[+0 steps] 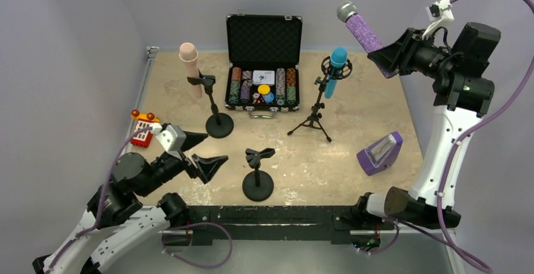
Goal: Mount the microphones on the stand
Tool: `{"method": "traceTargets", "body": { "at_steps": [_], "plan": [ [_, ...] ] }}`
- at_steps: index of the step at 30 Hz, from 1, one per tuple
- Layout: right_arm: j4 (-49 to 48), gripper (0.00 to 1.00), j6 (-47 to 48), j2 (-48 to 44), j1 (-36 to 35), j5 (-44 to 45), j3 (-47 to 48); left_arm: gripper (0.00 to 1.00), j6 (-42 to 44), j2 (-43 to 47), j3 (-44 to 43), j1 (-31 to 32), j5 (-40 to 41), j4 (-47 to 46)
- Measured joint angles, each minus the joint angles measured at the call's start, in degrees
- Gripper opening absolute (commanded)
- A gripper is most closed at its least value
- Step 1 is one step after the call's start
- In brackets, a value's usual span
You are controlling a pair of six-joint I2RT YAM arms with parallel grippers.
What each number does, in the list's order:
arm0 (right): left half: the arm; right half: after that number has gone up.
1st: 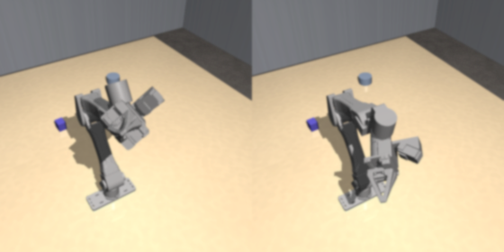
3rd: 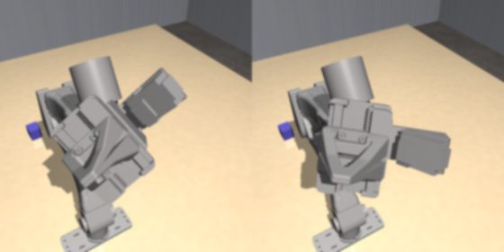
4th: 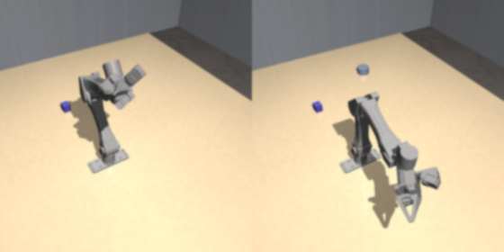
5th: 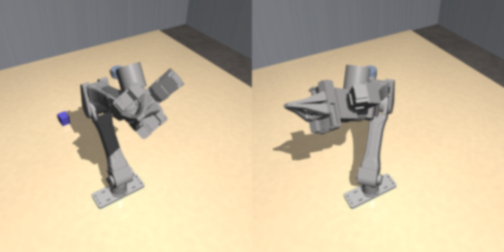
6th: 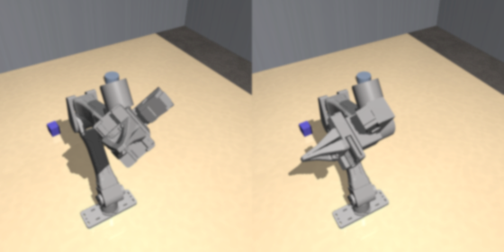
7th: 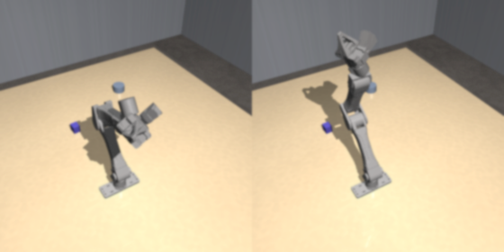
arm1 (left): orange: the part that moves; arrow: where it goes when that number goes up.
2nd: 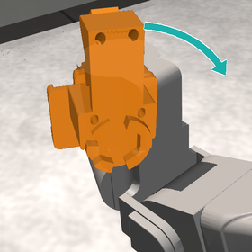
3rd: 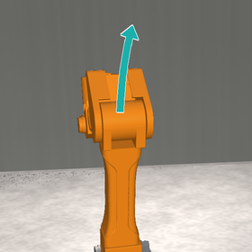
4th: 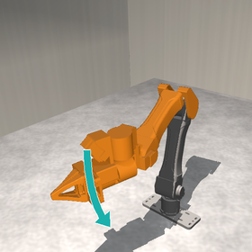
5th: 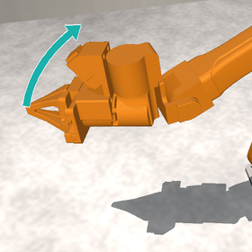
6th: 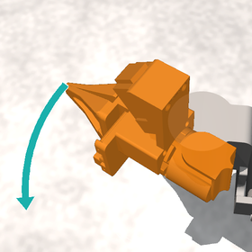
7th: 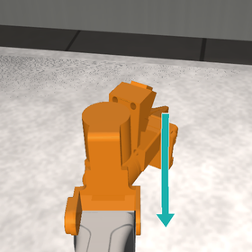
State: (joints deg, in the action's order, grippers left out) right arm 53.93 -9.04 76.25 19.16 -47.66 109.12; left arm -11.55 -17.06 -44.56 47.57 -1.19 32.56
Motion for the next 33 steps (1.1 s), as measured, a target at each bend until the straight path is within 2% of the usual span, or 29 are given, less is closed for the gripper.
{"method": "traceTargets", "body": {
  "at_steps": [6,11,15,21,28,31,33],
  "plan": [
    [-5.88,0.00,-1.22,-5.88,-3.85,-12.87,-6.91,0.99,-9.66,-6.01,-7.45,0.00,-0.07,-8.15],
    [-10.99,0.00,-1.66,-9.97,-13.20,-17.97,-14.12,0.99,-17.84,-16.98,-13.62,-0.04,-2.84,-16.39],
    [-19.06,0.00,-5.11,-12.59,-20.48,-21.90,-20.52,0.99,-24.35,-28.22,-18.56,-0.04,-5.70,-24.02],
    [-26.18,0.00,-7.76,-11.65,-27.56,-23.98,-21.44,0.95,-33.14,-39.76,-19.85,-0.02,-6.86,-34.07],
    [-29.62,0.00,-7.48,-11.82,-31.17,-23.32,-25.38,0.88,-39.45,-43.21,-19.82,0.09,-5.11,-40.74],
    [-29.57,0.00,-6.75,-11.80,-32.13,-23.41,-27.76,0.82,-41.44,-43.25,-19.82,0.09,-4.28,-45.24],
    [-29.64,0.00,-6.32,-11.80,-32.72,-23.67,-28.74,0.74,-42.21,-43.54,-19.82,0.07,-3.98,-46.95]
  ]
}}
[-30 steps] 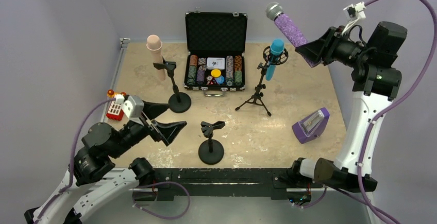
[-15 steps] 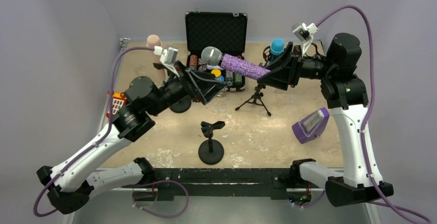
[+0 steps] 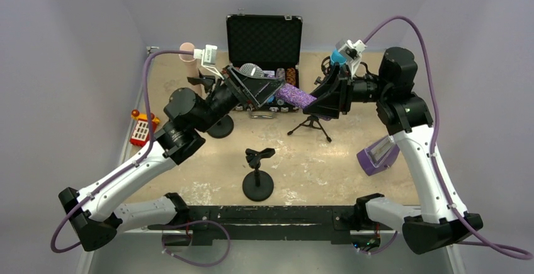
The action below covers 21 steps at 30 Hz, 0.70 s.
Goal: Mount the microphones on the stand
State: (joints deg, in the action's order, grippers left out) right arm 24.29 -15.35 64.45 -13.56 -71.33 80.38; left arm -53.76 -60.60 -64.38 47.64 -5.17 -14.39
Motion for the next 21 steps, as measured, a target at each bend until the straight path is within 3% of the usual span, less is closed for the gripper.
{"method": "traceTargets", "body": {
  "at_steps": [3,7,8,9,12,14,21],
  "plan": [
    [-0.07,0.00,0.33,0.00,-0.37,-0.17,-0.26,0.56,-1.31,-1.01,0.00,0.00,0.52,-2.23],
    [-0.22,0.01,1.46,-0.02,-1.09,-0.02,-0.28,0.16,-2.43,-2.56,0.00,-0.02,0.42,-4.42],
    [-0.09,0.09,1.81,-0.02,-1.22,0.13,-0.31,0.04,-2.47,-2.69,-0.02,-0.07,0.44,-4.72],
    [0.07,0.24,2.43,-0.02,-1.42,0.26,-0.37,0.00,-2.25,-2.73,-0.02,-0.07,0.35,-4.83],
    [1.55,0.66,5.88,-0.02,-1.73,0.24,-0.50,0.00,-0.22,-2.80,-0.72,-0.04,-0.70,-3.69],
    [4.28,0.78,10.71,0.00,-1.88,0.13,-0.39,0.00,3.02,-3.04,-2.73,0.02,-1.99,-0.24],
    [20.11,0.85,31.32,3.13,-3.78,0.00,5.92,0.00,16.26,-4.15,-13.09,0.02,-8.39,13.64]
  ]
}}
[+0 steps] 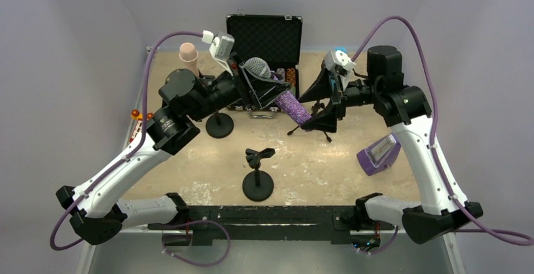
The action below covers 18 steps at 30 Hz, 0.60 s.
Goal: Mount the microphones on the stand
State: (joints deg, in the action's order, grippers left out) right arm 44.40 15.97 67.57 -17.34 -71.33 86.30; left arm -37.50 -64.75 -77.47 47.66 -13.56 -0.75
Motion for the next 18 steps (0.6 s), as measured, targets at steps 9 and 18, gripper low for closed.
{"method": "traceTargets", "body": {
  "at_steps": [9,18],
  "plan": [
    [7.87,0.78,7.63,3.80,-5.68,2.10,2.08,0.00,5.90,-3.56,-6.05,0.00,-6.56,5.73],
    [-1.36,0.84,-3.45,1.99,-7.52,2.56,-4.55,0.00,7.76,-5.11,-6.45,0.00,-8.22,7.69]
  ]
}}
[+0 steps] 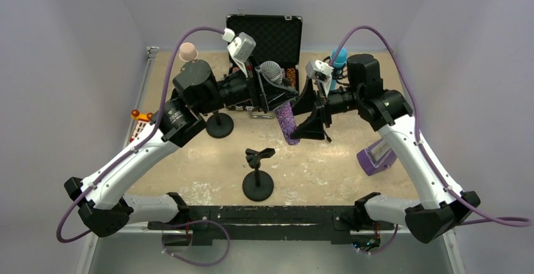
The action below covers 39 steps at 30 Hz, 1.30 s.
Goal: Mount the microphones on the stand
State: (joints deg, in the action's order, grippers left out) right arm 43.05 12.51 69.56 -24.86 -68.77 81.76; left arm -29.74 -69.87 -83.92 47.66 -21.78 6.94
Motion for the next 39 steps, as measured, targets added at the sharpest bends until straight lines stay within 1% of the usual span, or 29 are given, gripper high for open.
{"method": "traceTargets", "body": {
  "at_steps": [5,7,9,10,11,12,13,14,15,16,17,19,21,22,23,27,32,35,39],
  "plan": [
    [-8.92,0.82,-9.14,-0.74,-0.02,-0.70,-3.69,0.00,-0.07,-0.55,0.00,0.11,-0.15,-1.38],
    [-12.57,0.79,-12.55,-1.03,-0.20,-1.38,-5.51,0.00,-0.20,-0.90,-0.02,0.15,-0.13,-2.69],
    [-14.75,0.73,-14.84,-0.96,-0.44,-1.53,-6.40,0.00,-0.26,-1.22,-0.20,0.28,-0.11,-3.65],
    [-15.72,0.66,-15.72,-0.92,-0.61,-1.60,-6.62,0.00,-0.31,-1.33,-0.20,0.37,-0.09,-4.11],
    [-16.50,0.54,-16.52,-0.90,-0.70,-1.75,-6.75,0.00,-0.57,-1.46,-0.20,0.44,-0.09,-4.61],
    [-17.22,0.38,-17.05,-0.90,-0.79,-1.99,-6.86,0.00,-0.66,-1.55,-0.20,0.50,-0.09,-4.98],
    [-17.94,0.19,-17.40,-0.90,-0.90,-2.51,-6.91,0.00,-0.59,-1.60,-0.20,0.52,-0.07,-5.22],
    [-18.47,0.05,-17.97,-0.90,-1.07,-3.48,-6.97,0.00,-0.39,-1.62,-0.20,0.52,0.28,-5.42],
    [-19.52,0.00,-17.38,-0.96,-1.29,-4.70,-6.99,0.00,-0.96,-1.68,-0.20,0.46,0.87,-5.46],
    [-20.00,0.00,-17.79,-1.07,-1.57,-4.90,-6.99,0.02,-1.25,-1.73,-0.20,0.24,1.16,-5.62],
    [-19.98,0.00,-17.33,-1.18,-1.70,-4.72,-6.99,0.16,-1.18,-1.64,-0.20,0.26,1.20,-5.68],
    [-19.91,0.00,-16.35,-1.33,-1.66,-4.92,-7.19,0.53,-1.09,-1.36,-0.15,0.63,1.40,-5.60],
    [-19.78,0.00,-15.58,-2.01,-1.57,-4.85,-7.85,0.87,-1.11,-0.57,0.81,0.74,1.46,-5.62],
    [-19.71,0.00,-14.88,-2.58,-1.40,-4.83,-8.57,0.97,-1.11,0.37,1.92,0.76,1.51,-5.68],
    [-19.47,0.00,-14.27,-3.13,-1.20,-5.05,-9.38,0.99,-1.14,1.64,3.30,0.76,1.64,-5.84],
    [-18.21,0.00,-11.34,-6.78,0.61,-5.77,-13.38,0.99,-1.03,10.14,9.35,0.63,2.25,-4.98],
    [-17.66,0.00,-7.56,-10.99,2.51,-7.10,-15.69,0.99,1.09,21.40,13.97,0.63,1.75,-0.81],
    [-16.48,0.00,-3.74,-12.13,3.17,-7.82,-16.13,0.99,4.48,28.26,17.73,0.63,1.42,3.45],
    [-13.33,0.00,2.99,-12.63,3.30,-7.91,-17.62,0.99,10.29,34.53,23.21,0.63,0.85,9.33]
  ]
}}
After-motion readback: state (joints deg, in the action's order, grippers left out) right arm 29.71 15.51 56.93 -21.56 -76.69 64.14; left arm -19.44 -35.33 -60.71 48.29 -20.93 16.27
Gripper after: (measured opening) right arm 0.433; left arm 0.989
